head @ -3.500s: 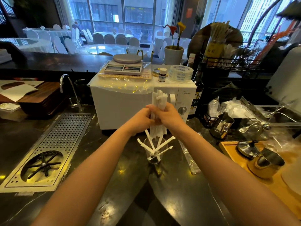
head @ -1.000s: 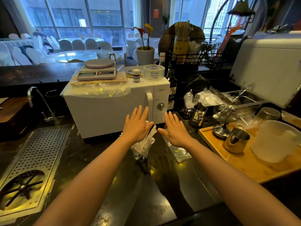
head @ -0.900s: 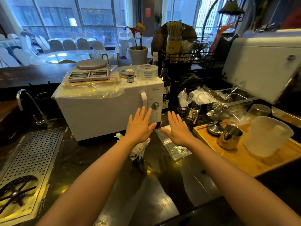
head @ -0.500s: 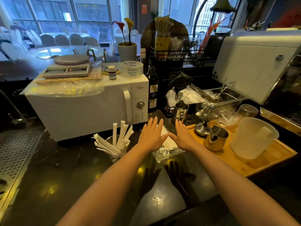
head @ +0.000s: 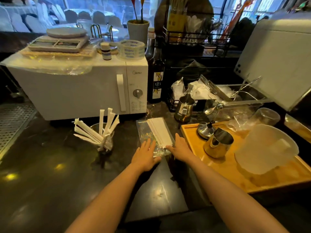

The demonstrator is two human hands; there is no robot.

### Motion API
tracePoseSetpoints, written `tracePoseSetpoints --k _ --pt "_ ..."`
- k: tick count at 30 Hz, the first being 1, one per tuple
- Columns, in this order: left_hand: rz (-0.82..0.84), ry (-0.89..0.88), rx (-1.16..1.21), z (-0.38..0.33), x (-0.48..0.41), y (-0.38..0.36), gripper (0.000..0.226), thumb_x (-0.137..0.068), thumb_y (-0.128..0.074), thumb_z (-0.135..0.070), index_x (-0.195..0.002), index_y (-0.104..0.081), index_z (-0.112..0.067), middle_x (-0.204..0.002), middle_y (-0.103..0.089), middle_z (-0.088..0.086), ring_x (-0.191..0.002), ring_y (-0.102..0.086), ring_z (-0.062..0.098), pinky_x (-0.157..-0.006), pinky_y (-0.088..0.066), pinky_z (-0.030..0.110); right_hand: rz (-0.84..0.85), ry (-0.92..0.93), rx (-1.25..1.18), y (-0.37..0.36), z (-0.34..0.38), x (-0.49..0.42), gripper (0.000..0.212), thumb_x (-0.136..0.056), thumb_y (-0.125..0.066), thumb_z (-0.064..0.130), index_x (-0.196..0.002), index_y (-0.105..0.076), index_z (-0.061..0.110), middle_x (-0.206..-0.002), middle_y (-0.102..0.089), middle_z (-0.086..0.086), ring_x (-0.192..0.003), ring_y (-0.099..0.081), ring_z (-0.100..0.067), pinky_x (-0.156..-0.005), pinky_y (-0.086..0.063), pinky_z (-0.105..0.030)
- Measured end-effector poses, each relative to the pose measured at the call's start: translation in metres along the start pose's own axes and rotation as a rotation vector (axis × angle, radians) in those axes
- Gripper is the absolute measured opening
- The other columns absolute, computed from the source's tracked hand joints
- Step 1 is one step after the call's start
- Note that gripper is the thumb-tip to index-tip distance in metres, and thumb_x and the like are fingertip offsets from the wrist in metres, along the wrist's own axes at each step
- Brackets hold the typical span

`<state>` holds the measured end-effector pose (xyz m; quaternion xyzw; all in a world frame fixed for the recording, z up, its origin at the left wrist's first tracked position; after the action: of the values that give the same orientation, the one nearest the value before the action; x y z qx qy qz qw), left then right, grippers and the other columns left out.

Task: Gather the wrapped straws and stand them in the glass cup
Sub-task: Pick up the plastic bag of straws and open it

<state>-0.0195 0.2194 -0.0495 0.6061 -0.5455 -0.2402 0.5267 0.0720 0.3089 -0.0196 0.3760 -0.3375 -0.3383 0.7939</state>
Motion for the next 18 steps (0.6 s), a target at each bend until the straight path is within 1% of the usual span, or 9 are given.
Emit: tracePoseSetpoints --k 2,4,7,9,12,15,18 --pt "-0.009 0.012 -0.013 0.002 0.001 -0.005 0.076 -0.090 -0.040 -0.049 -0.145 0.000 -0.013 -0.157 0.006 0.010 -0.144 0.002 0.025 -0.116 -0.012 0.044 -0.023 -0.031 -0.015 -0.002 -0.007 -0.004 0.070 -0.086 -0.057 0.030 -0.138 -0.022 -0.002 -0.140 -0.035 -0.025 -0.128 -0.035 -0.038 -0.104 -0.033 -0.042" --pt "-0.030 0.009 -0.042 0.002 0.003 -0.007 0.074 -0.091 -0.039 -0.048 -0.144 -0.004 -0.010 -0.157 -0.001 0.010 -0.144 -0.002 0.025 -0.115 -0.014 0.043 -0.041 -0.049 -0.021 -0.003 -0.011 -0.007 0.062 -0.084 -0.061 0.030 -0.130 -0.033 -0.001 -0.134 -0.041 -0.024 -0.123 -0.040 -0.038 -0.100 -0.036 -0.041" --pt "-0.085 -0.042 -0.120 -0.005 0.003 -0.002 0.065 -0.092 -0.038 -0.043 -0.141 -0.017 -0.006 -0.151 -0.021 0.012 -0.139 -0.016 0.025 -0.113 -0.023 0.037 -0.056 -0.104 -0.069 -0.005 -0.016 -0.010 0.060 -0.078 -0.067 0.024 -0.125 -0.038 -0.001 -0.131 -0.043 -0.023 -0.120 -0.043 -0.036 -0.097 -0.040 -0.039" --pt "-0.097 -0.059 -0.149 -0.008 0.003 0.001 0.058 -0.093 -0.037 -0.040 -0.138 -0.024 -0.005 -0.147 -0.028 0.011 -0.136 -0.022 0.024 -0.108 -0.029 0.035 -0.052 -0.131 -0.100 -0.007 -0.018 -0.011 0.058 -0.076 -0.070 0.021 -0.121 -0.041 -0.001 -0.128 -0.046 -0.022 -0.115 -0.048 -0.035 -0.091 -0.044 -0.038" --pt "-0.082 -0.065 -0.226 -0.010 0.002 0.002 0.052 -0.096 -0.033 -0.036 -0.135 -0.027 -0.004 -0.145 -0.031 0.012 -0.134 -0.026 0.024 -0.104 -0.038 0.036 -0.028 -0.164 -0.134 -0.009 -0.022 -0.012 0.053 -0.075 -0.072 0.019 -0.116 -0.044 0.001 -0.122 -0.053 -0.020 -0.109 -0.054 -0.033 -0.084 -0.047 -0.036" --pt "-0.059 -0.091 -0.329 -0.015 0.002 0.001 0.047 -0.097 -0.029 -0.031 -0.133 -0.030 0.000 -0.143 -0.034 0.017 -0.133 -0.028 0.028 -0.102 -0.040 0.040 -0.015 -0.186 -0.191 -0.008 -0.025 -0.012 0.043 -0.074 -0.073 0.015 -0.108 -0.051 -0.001 -0.114 -0.060 -0.021 -0.098 -0.057 -0.028 -0.079 -0.048 -0.035" --pt "-0.077 -0.143 -0.418 -0.024 0.004 0.002 0.036 -0.097 -0.030 -0.015 -0.127 -0.035 0.002 -0.134 -0.042 0.021 -0.124 -0.038 0.032 -0.095 -0.045 0.040 -0.004 -0.194 -0.250 -0.007 -0.026 -0.012 0.026 -0.074 -0.071 0.010 -0.093 -0.061 -0.006 -0.097 -0.066 -0.023 -0.084 -0.059 -0.028 -0.072 -0.048 -0.035"
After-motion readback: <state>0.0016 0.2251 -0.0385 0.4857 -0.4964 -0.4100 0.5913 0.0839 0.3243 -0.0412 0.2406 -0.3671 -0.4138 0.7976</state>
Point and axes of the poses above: each hand's wrist, its own x-axis away from the middle knuckle, its own y-axis out of the back of the hand, z = x × y, the point moved 10 cm from there along -x, towards the middle knuckle
